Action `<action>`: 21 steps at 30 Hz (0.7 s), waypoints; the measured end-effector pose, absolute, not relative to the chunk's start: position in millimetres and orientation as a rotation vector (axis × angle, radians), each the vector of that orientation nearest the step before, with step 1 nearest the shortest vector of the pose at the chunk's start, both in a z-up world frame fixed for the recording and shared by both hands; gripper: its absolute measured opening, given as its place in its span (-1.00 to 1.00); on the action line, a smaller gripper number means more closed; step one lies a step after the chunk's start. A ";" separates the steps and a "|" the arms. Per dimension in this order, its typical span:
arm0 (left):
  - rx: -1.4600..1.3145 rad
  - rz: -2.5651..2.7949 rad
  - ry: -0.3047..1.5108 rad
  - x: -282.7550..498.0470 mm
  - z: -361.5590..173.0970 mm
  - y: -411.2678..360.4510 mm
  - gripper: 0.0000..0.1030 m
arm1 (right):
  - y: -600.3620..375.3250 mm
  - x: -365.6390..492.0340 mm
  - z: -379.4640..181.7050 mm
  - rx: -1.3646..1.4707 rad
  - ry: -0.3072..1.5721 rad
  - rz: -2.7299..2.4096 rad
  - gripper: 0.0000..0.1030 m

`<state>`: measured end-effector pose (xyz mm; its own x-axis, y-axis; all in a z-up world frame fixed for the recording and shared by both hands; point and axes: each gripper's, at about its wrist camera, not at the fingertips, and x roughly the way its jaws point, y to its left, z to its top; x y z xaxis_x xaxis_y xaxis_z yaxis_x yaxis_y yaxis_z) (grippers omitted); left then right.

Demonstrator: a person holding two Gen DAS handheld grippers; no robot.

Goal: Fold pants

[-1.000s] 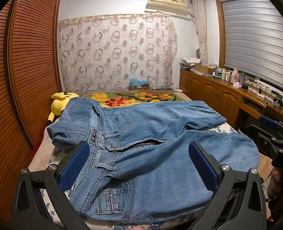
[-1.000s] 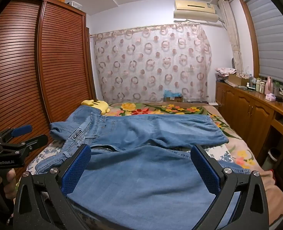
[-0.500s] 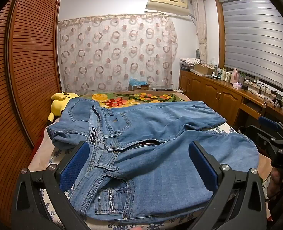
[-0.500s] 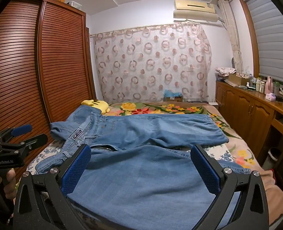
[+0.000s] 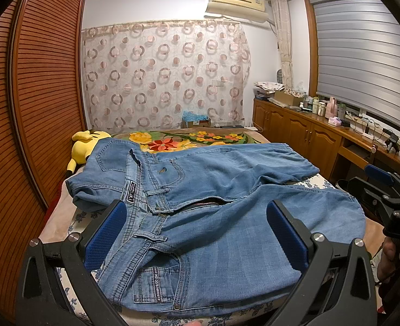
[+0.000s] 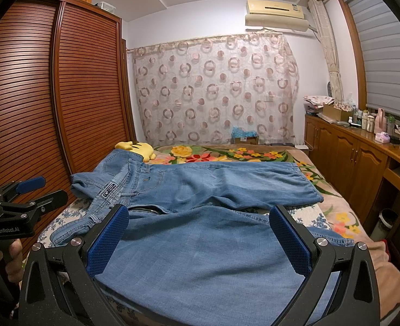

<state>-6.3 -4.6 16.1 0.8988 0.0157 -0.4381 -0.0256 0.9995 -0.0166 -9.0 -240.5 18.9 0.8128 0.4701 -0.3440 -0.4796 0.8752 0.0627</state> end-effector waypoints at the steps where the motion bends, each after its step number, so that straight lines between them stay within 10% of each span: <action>1: -0.022 0.022 0.453 -6.3 16.0 -4.6 1.00 | -240.5 -8.8 18.9 -0.028 0.361 0.507 1.00; 21: -0.067 0.072 0.576 6.2 -9.5 26.5 1.00 | -236.0 21.3 13.7 -0.073 0.466 0.507 1.00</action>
